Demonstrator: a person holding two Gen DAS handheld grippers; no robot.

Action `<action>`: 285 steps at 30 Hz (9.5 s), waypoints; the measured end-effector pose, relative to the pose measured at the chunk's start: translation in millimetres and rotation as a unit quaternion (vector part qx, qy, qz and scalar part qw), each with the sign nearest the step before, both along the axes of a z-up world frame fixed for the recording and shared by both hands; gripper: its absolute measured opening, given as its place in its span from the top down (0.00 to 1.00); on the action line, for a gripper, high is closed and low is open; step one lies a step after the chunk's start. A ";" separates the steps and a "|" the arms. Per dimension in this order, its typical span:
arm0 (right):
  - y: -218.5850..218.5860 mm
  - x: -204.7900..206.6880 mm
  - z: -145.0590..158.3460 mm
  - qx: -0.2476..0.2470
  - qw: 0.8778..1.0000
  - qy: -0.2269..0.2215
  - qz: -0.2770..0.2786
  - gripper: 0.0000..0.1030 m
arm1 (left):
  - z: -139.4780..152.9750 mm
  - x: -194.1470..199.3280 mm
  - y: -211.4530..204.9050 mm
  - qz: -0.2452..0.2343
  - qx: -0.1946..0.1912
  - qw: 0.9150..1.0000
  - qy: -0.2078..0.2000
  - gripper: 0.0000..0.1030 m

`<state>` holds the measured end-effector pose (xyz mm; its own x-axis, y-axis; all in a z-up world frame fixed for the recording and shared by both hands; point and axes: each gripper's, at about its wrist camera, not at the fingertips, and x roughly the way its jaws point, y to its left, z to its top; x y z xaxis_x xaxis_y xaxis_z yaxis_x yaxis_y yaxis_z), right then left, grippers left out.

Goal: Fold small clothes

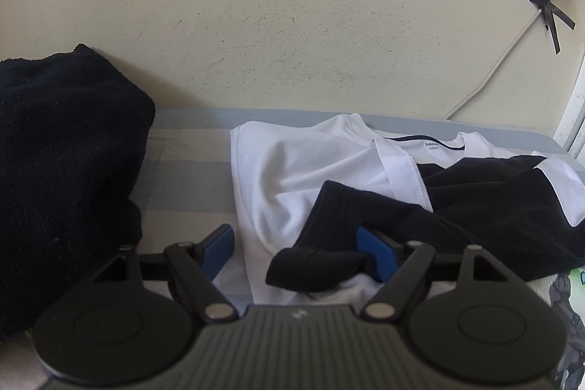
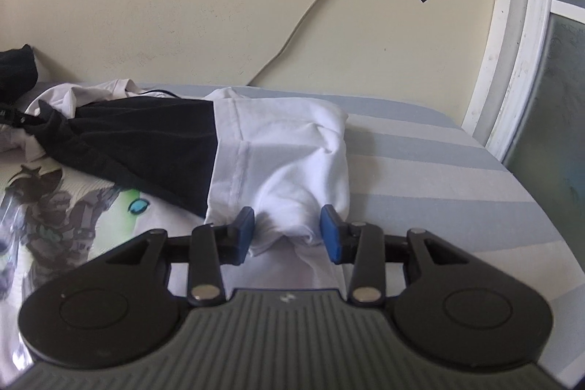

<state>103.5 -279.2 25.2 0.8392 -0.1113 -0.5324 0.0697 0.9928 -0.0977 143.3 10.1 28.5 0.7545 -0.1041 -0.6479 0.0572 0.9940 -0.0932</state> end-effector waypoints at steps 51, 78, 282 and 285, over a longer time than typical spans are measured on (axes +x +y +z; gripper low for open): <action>-40.8 0.6 -0.8 0.149 0.984 -0.045 -0.083 0.27 | -1.1 1.6 6.1 -0.005 -0.022 1.000 0.010 0.00; -41.8 4.4 -4.7 0.163 0.982 -0.033 -0.084 0.23 | -5.1 0.3 -1.6 -0.033 0.021 0.999 0.021 0.00; -62.2 -105.4 11.5 0.272 0.962 0.002 0.033 0.83 | 36.3 -148.5 -10.9 -0.007 -0.005 1.000 0.025 0.95; -56.7 -101.2 11.2 0.252 0.967 0.021 0.034 0.93 | 27.5 -156.4 11.6 0.001 -0.052 0.996 0.068 0.94</action>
<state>2.2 -335.9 36.5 0.8124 0.2255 -0.5377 0.0094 0.9170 0.3988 -13.1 21.7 56.0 0.6612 -0.1749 -0.7296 0.0354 0.9786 -0.2026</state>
